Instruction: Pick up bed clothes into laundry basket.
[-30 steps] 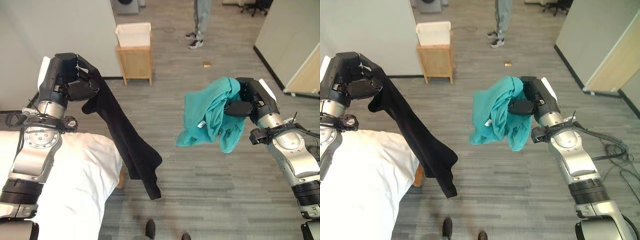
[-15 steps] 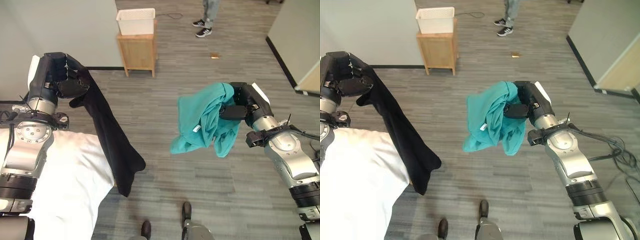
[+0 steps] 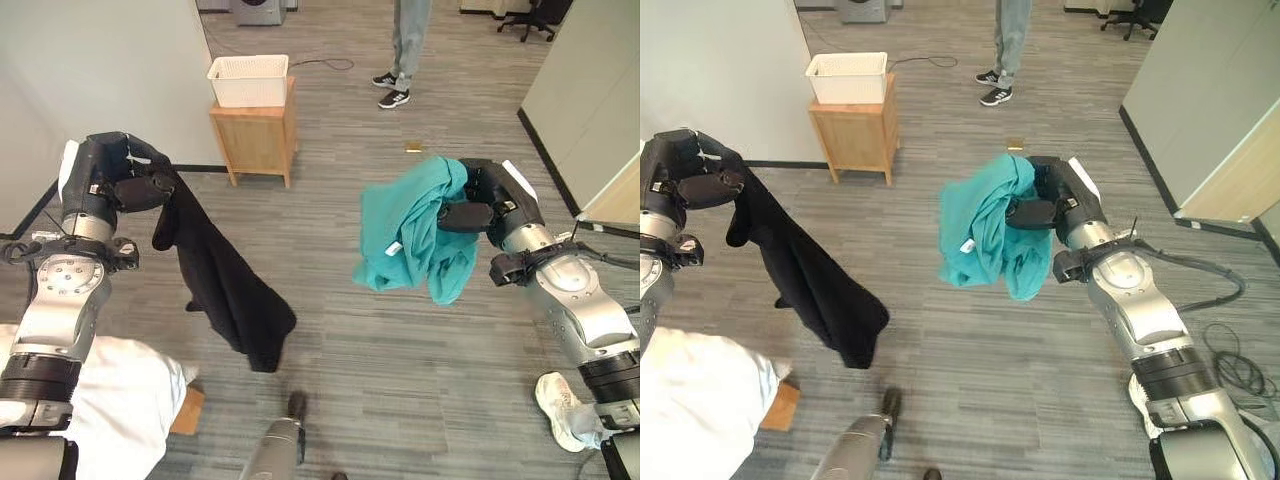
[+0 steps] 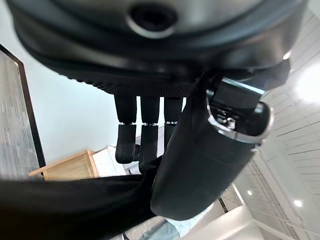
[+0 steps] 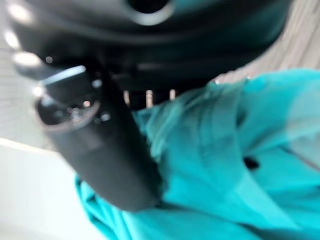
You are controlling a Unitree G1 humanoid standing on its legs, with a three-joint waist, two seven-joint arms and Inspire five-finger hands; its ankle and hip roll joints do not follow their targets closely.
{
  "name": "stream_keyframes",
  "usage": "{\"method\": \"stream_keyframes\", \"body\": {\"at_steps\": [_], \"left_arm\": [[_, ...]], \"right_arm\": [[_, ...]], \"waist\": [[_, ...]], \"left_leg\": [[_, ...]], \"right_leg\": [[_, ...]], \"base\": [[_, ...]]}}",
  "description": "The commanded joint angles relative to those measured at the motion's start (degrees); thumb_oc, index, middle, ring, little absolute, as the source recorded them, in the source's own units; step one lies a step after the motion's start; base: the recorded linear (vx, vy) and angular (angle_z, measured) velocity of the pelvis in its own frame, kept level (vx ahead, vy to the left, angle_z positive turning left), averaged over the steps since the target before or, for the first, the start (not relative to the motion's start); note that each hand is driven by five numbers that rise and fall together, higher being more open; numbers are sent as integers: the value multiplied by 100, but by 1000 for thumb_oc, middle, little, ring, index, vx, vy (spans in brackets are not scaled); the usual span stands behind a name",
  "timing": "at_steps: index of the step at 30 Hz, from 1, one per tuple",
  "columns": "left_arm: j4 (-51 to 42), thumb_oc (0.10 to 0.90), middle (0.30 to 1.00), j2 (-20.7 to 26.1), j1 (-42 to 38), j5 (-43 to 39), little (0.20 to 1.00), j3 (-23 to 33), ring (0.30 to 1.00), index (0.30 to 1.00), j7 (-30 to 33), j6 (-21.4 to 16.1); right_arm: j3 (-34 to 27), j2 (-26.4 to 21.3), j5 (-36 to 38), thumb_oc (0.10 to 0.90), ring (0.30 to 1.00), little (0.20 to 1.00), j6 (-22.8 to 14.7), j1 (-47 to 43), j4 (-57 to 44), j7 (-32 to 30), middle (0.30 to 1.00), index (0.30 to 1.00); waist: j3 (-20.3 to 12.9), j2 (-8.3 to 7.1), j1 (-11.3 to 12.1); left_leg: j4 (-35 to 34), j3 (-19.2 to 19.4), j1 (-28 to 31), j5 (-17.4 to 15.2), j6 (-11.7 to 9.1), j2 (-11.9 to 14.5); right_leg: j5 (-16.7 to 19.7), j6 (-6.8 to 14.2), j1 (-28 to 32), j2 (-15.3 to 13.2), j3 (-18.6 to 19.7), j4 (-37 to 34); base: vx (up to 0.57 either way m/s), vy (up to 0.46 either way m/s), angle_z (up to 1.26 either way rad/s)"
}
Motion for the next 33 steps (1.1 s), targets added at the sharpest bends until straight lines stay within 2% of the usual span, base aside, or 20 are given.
{"method": "stream_keyframes", "body": {"at_steps": [1,2,3,5,6,7,8,9,12,13,14,18,21,25,26,27,28,29,31,33], "left_arm": [[-399,400,300,448,-516,-158,300,389,300,300,198,-602],[-439,400,300,470,-418,-187,300,445,300,300,190,-586],[-482,400,300,448,-464,-101,300,399,300,300,155,-568],[-492,400,300,435,-449,35,300,334,300,300,107,-525],[-536,400,300,450,-459,74,300,319,300,300,98,-489],[-538,400,300,451,-462,75,300,322,300,300,99,-486],[-572,400,300,447,-510,54,300,304,300,300,118,-476],[-520,400,300,338,-792,91,300,153,300,300,187,-473],[-466,400,300,198,-888,110,300,124,300,300,197,-445],[-441,400,300,82,-894,149,300,79,300,300,119,-372],[-441,400,300,79,-898,150,300,80,300,300,118,-371],[-431,400,300,-2,-1212,206,300,-265,300,300,64,-358],[-429,400,300,-96,-1196,261,300,-275,300,300,21,-370],[-350,400,300,-85,-1068,434,300,-174,300,300,-3,-367],[-388,400,300,-105,-974,386,300,-58,300,300,45,-394],[-390,400,300,-105,-972,387,300,-56,300,300,45,-393],[-426,400,300,-126,-894,253,300,-18,300,300,78,-426],[-458,400,300,-81,-1031,116,300,4,300,300,144,-440],[-497,400,300,-33,-1115,58,300,-45,300,300,167,-426],[-493,400,300,-84,-1153,46,300,-56,300,300,198,-433]], "right_arm": [[-277,-188,34,400,300,300,-612,-711,-164,-100,300,300],[-286,-149,-40,400,300,300,-510,-683,-217,-61,300,300],[-323,-86,-135,400,300,300,-496,-628,-299,10,300,300],[-371,-33,-292,400,300,300,-488,-588,-176,42,300,300],[-393,34,-339,400,300,300,-469,-577,-155,40,300,300],[-395,35,-341,400,300,300,-467,-580,-158,40,300,300],[-415,69,-387,400,300,300,-419,-571,-190,60,300,300],[-298,202,-427,400,300,300,-526,-782,-82,-19,300,300],[-196,288,-493,400,300,300,-475,-845,-17,4,300,300],[-221,243,-523,400,300,300,-383,-788,-51,92,300,300],[-223,239,-524,400,300,300,-381,-788,-55,93,300,300],[-288,135,-337,400,300,300,-397,-725,-81,83,300,300],[-489,102,-368,400,300,300,-390,-396,-222,90,300,300],[-855,-108,-508,400,300,300,-327,6,-352,87,300,300],[-930,-206,-546,400,300,300,-353,17,-421,91,300,300],[-930,-206,-545,400,300,300,-352,18,-422,91,300,300],[-955,-312,-489,400,300,300,-364,12,-362,16,300,300],[-907,-454,-258,400,300,300,-423,-219,-243,-110,300,300],[-990,-616,-247,400,300,300,-401,-206,-157,-231,300,300],[-1055,-637,-224,400,300,300,-396,-173,-186,-248,300,300]], "waist": [[-899,163,272],[-997,162,293],[-1139,68,317],[-1193,-138,420],[-1137,-77,434],[-1144,-56,455],[-1062,111,371],[-717,469,47],[-584,629,-150],[-525,664,-344],[-535,678,-350],[-519,376,-760],[-637,162,-1014],[-854,150,-1129],[-931,220,-1171],[-945,197,-1186],[-918,136,-1167],[-737,-74,-960],[-514,-275,-736],[-449,-345,-592]], "left_leg": [[-465,438,278,1390,110,-80],[-456,561,424,1394,210,-15],[-422,687,557,1403,337,-127],[-184,684,732,1065,649,-434],[-29,706,882,818,755,-411],[-4,722,853,817,757,-378],[-2,670,1147,686,834,-229],[41,584,1623,506,981,-29],[-22,457,2005,354,1047,50],[-56,247,2369,258,1076,-18],[-59,237,2350,273,1071,-2],[-100,-208,3246,-286,816,-200],[-10,-636,3725,-542,565,-136],[311,-926,4082,-389,313,111],[1291,-821,3901,402,2,432],[1293,-842,3872,421,-1,408],[2208,-731,3405,985,-101,482],[4263,-445,2285,1301,-15,503],[5323,-276,1105,857,204,192],[5445,-141,528,697,255,91]], "right_leg": [[319,488,146,-307,284,466],[225,571,213,-381,311,598],[622,770,193,-677,238,1121],[2032,1140,-68,-1092,151,2583],[2655,1174,-368,-1198,124,3403],[2675,1173,-403,-1172,151,3415],[2863,1191,-855,-1091,136,4290],[2779,1182,-2087,-919,148,6187],[2275,1039,-2855,-1070,37,6701],[1875,965,-3441,-973,9,6629],[1895,951,-3452,-966,-13,6614],[1873,993,-3679,-953,-267,3284],[1893,1124,-3463,-645,220,1005],[2147,1204,-3265,-696,-135,641],[2085,1020,-3070,-585,-55,865],[2093,1019,-3091,-614,-58,866],[2035,910,-2856,-602,-41,813],[1731,544,-2255,-619,-103,692],[1519,355,-1783,-614,20,570],[1499,334,-1620,-660,42,531]], "base": [[472,71,-28],[662,150,-23],[885,217,-20],[761,233,-9],[405,162,-13],[378,197,-9],[441,297,-1],[590,325,25],[508,123,58],[360,8,57],[790,-28,30],[730,-145,93],[686,-190,80],[726,-244,88],[487,-175,67],[656,-268,29],[595,-414,5],[769,-558,36],[473,-379,22],[382,-124,-9]]}}
